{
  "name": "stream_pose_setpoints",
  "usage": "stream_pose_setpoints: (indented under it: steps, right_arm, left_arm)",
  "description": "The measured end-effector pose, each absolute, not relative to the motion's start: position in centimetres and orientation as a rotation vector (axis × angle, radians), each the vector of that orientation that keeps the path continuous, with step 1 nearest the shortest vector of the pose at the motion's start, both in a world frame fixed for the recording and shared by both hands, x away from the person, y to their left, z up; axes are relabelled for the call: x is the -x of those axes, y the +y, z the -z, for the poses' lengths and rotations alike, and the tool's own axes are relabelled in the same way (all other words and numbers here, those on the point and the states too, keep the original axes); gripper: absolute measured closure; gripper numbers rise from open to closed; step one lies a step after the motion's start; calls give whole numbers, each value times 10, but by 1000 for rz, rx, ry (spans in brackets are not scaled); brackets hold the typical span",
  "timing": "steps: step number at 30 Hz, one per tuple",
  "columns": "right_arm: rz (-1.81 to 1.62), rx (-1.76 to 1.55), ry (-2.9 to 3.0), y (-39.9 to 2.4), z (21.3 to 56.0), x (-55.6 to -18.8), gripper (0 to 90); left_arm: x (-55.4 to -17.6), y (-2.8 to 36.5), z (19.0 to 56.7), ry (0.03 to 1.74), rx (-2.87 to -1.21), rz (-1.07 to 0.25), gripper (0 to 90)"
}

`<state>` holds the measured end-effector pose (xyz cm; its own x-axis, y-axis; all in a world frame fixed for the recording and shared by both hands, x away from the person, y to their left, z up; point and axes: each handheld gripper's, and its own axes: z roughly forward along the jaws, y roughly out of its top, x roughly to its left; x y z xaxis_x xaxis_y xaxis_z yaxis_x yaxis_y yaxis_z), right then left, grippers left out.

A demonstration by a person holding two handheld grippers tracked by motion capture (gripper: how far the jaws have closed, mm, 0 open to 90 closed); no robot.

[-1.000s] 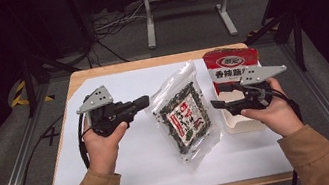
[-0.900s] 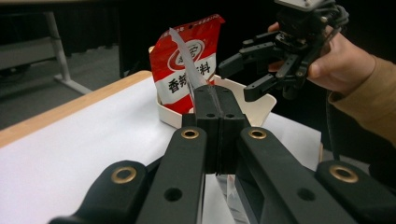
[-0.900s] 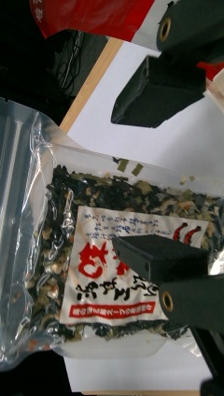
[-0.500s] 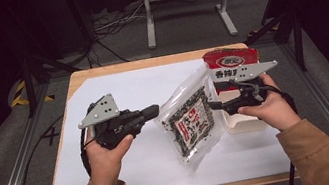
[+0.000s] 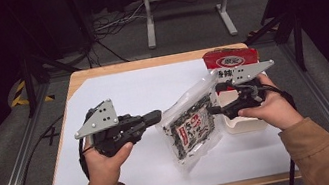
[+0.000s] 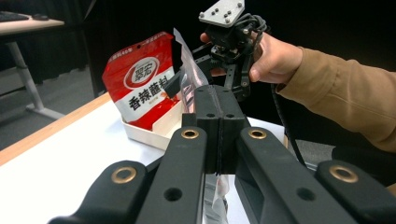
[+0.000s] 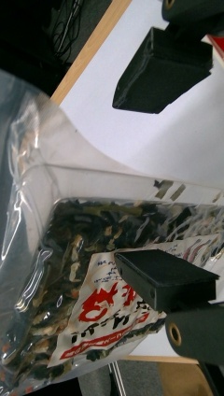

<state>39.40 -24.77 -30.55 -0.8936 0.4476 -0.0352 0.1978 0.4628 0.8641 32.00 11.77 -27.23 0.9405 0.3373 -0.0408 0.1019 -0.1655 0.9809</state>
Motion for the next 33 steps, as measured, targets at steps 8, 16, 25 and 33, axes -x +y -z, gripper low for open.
stream_pose_setpoints:
  steps: [8, 16, 25, 33]
  right_arm:
    - [-1441, -440, 2489, -239, 297, -384, 238]
    - [-1416, -418, 2526, -235, 293, -377, 349]
    - [-1373, -330, 2592, -239, 284, -369, 608]
    - [-1423, -204, 2670, -239, 278, -354, 772]
  left_arm:
    - [-319, 116, 272, 318, -1735, -213, 900]
    - [-316, 123, 270, 318, -1726, -237, 900]
    - [-318, 127, 273, 351, -1713, -229, 900]
    - [-321, 143, 274, 401, -1664, -252, 883]
